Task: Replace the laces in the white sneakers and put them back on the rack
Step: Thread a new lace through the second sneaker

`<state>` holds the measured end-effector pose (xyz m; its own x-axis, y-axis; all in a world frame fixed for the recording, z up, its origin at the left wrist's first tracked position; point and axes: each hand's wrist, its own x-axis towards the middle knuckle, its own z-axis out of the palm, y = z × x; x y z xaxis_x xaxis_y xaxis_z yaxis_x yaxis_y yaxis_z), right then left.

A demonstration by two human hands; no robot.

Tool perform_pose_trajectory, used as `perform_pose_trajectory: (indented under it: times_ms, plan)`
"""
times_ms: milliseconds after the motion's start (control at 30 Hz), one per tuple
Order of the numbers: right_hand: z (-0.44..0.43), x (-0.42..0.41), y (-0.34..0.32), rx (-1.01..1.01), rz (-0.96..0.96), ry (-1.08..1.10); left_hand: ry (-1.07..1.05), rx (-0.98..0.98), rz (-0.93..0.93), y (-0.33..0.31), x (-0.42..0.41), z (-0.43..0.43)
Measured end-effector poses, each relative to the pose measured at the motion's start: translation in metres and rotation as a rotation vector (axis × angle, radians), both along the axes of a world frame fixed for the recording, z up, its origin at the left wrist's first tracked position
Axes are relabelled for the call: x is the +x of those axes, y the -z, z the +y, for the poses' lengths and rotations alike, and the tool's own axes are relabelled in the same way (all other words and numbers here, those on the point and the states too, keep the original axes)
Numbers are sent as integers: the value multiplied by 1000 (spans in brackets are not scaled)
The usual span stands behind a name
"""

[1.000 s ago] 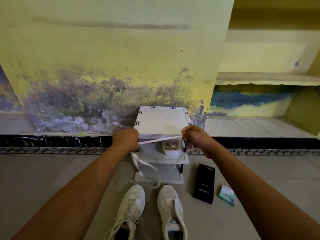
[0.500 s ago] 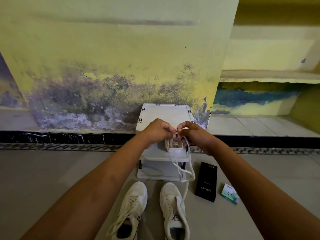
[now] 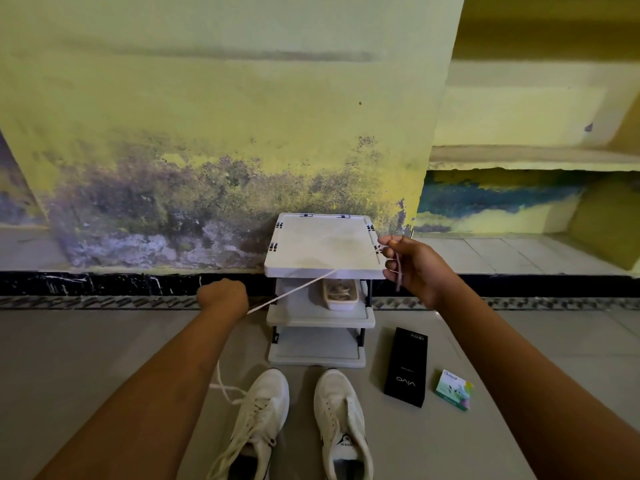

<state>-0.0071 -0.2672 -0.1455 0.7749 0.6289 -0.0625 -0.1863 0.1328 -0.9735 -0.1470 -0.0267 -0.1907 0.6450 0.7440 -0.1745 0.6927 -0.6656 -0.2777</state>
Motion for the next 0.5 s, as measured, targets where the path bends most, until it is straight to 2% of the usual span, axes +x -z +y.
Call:
perform_pose_trajectory:
  times_ms: [100,167,267,333,400,500]
  plan:
    - [1,-1,-4,171,123,-38,8,-87,-87,2,-2,5]
    - [4,-2,-5,193,75,-50,-33,-254,-301,0,3,10]
    - [13,-7,1,-10,-156,10,-41,-540,-803,-10,18,8]
    - [21,-10,8,-149,-274,93,-18,-837,-1035,-21,23,-10]
    - [28,-12,12,-267,-373,185,-11,-1131,-1117,-32,26,-29]
    - [38,-19,10,-353,-414,238,16,-1227,-1163,-44,30,-48]
